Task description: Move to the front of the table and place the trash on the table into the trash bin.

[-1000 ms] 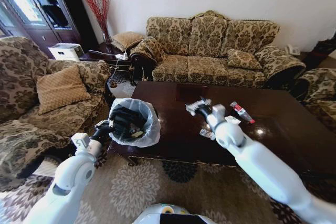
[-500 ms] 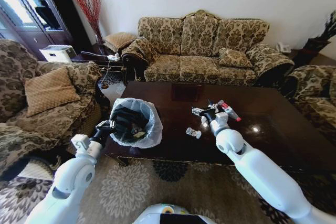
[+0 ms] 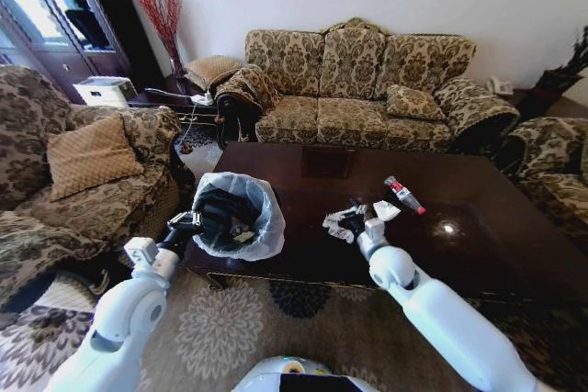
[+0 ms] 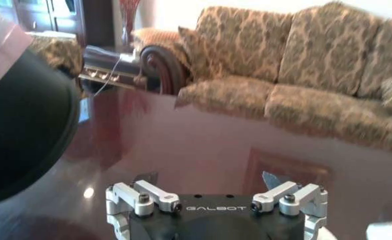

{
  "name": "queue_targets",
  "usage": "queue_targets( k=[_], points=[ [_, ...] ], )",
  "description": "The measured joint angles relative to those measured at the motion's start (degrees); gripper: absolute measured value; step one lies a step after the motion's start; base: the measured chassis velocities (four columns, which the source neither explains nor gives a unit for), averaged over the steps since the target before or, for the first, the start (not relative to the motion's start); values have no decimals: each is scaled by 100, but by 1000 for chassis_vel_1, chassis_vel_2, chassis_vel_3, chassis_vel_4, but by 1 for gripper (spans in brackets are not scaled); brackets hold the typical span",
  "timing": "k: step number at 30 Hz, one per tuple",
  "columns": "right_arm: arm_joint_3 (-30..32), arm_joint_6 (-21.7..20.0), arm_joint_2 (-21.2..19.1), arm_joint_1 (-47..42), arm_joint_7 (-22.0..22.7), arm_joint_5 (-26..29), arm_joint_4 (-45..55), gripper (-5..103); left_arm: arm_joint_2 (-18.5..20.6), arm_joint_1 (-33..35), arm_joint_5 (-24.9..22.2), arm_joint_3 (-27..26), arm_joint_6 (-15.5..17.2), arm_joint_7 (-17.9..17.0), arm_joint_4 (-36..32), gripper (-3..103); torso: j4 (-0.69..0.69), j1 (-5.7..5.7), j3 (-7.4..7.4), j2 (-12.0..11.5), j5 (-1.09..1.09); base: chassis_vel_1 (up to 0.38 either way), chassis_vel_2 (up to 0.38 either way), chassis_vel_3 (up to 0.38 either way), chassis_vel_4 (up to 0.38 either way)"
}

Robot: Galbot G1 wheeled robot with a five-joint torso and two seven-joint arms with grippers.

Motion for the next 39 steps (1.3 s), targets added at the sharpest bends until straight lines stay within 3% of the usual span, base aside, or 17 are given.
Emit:
queue_targets(
  k=[12,18,26,30,39],
  points=[
    [88,148,99,-426,-28,-904,-621,100,-40,3,8,7,-38,25,75,1,-1,0,0,0,1,0,0,0,0],
    [93,152,198,-379,6,-902,-796,100,-39,-25,18,40,-61,87,142,1,-1,0,0,0,1,0,0,0,0],
    [101,-20,323,-333,660,-807,-887,100,-46,-42,21,34,-147,156,218,1,-1,0,0,0,1,0,0,0,0],
    [126,-108,356,-371,769,-713,-895,100,-50,-50,29,29,-175,165,251,1,-1,0,0,0,1,0,0,0,0],
    [134,-341,625,-360,1006,-192,-1066,100,-36,-62,29,27,-188,170,254,1,-1,0,0,0,1,0,0,0,0]
  ],
)
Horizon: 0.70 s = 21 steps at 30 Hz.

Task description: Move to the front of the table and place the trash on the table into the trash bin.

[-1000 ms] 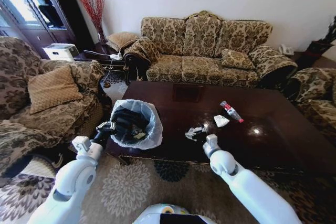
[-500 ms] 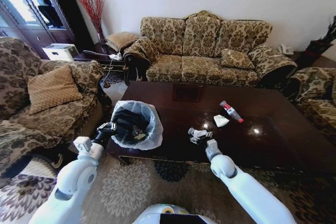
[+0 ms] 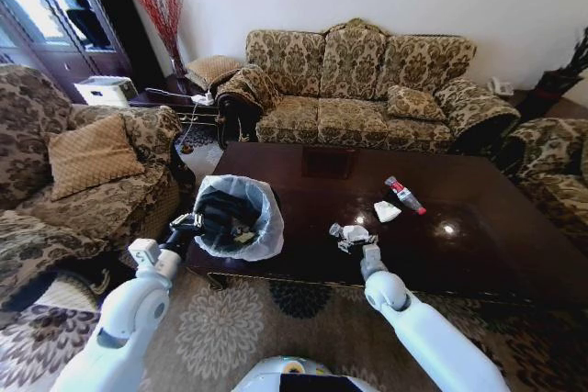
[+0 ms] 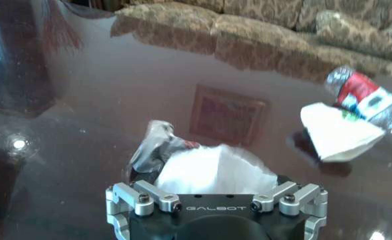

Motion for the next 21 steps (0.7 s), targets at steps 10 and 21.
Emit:
queue_targets(
  k=[10,21],
  points=[
    [1,96,102,121,-33,311,-246,79,-24,17,-21,-4,-9,15,1,1,0,0,-1,0,-1,0,0,0,0],
    [-37,340,161,241,-389,34,-495,51,-58,43,-6,7,-33,27,4,1,0,0,-1,0,0,0,0,0,0]
  ],
)
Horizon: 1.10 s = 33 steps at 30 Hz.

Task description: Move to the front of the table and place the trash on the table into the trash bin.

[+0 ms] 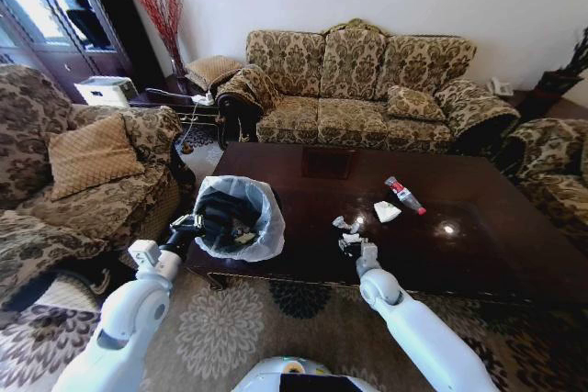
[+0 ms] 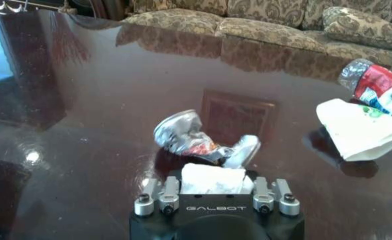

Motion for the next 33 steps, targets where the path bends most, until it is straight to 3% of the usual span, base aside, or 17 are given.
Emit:
queue_targets(
  k=[10,17,28,33],
  points=[
    [-64,104,-55,-106,402,-611,268,24,13,-16,45,-15,-68,-1,80,1,-1,1,1,0,0,0,0,0,0],
    [-80,81,25,109,450,-468,30,8,2,-14,66,4,-75,3,81,1,-1,1,1,0,0,0,0,0,0],
    [-94,108,91,263,320,-272,-129,8,54,-13,54,-35,-76,5,74,1,-1,1,0,0,0,0,0,0,0],
    [-10,324,-3,164,318,-648,210,8,31,-6,54,-26,-76,4,68,1,-1,1,1,0,0,0,0,0,0]
  ],
)
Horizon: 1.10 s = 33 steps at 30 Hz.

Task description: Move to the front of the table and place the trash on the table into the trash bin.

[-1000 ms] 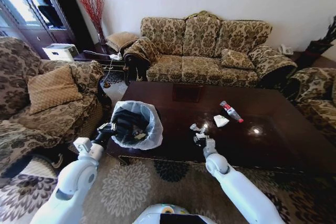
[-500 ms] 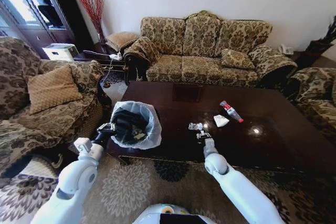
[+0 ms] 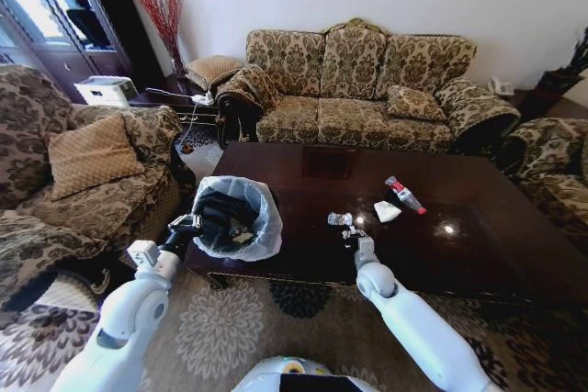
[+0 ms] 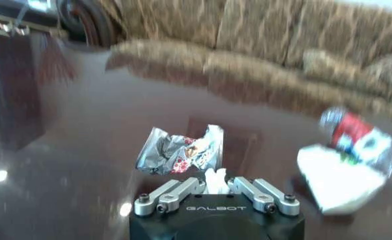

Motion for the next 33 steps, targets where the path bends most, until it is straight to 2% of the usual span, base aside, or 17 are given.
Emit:
queue_targets(
  k=[5,9,11,15,16,18,23,24,25,27,28,30,33],
  points=[
    [35,287,-235,141,81,-409,560,8,-29,13,30,49,0,-1,-26,1,0,-1,0,0,1,0,0,0,0],
    [8,281,-461,498,86,-361,1096,8,-42,22,94,83,0,-1,-36,1,0,-1,0,0,0,0,0,0,0],
    [-69,233,-589,779,93,-173,1404,8,-41,24,125,98,0,-6,-37,1,-1,-1,0,0,2,0,0,0,0],
    [-334,-73,-917,1785,87,787,2204,8,-25,-12,145,169,38,-50,-36,1,2,-1,0,0,0,0,0,0,0],
    [-334,-73,-917,1785,87,787,2204,8,-25,-12,145,169,38,-50,-36,1,2,-1,0,0,0,0,0,0,0],
    [-688,-187,-1119,2454,-30,1309,2574,8,-13,-55,148,194,90,-58,-37,1,0,0,0,0,-1,0,0,0,0],
    [-1465,-188,-1230,3222,-49,1785,3009,8,-14,-72,186,236,130,-59,-18,1,0,0,0,0,0,0,0,0,0],
    [-1902,-189,-1213,3651,-53,2006,3175,8,-12,-100,210,274,159,-59,8,1,0,-1,0,0,1,0,0,0,0],
    [-1902,-189,-1213,3651,-53,2006,3175,8,-12,-100,210,274,159,-59,8,1,0,-1,0,0,1,0,0,0,0],
    [-2440,-186,-1100,4107,-36,2177,3300,8,-3,-146,217,344,194,-59,35,1,1,-1,0,0,-2,0,0,0,0],
    [-2440,-186,-1100,4107,-36,2177,3300,8,-3,-146,217,344,194,-59,35,1,1,-1,0,0,-2,0,0,0,0],
    [-3213,-163,-870,4463,35,2326,3430,8,37,-205,123,427,312,-73,31,1,3,0,0,0,-2,0,0,0,0],
    [-3549,-165,-798,4493,49,2369,3514,8,101,-249,-11,436,501,-126,-24,1,2,0,0,0,-2,0,0,0,0]
  ],
)
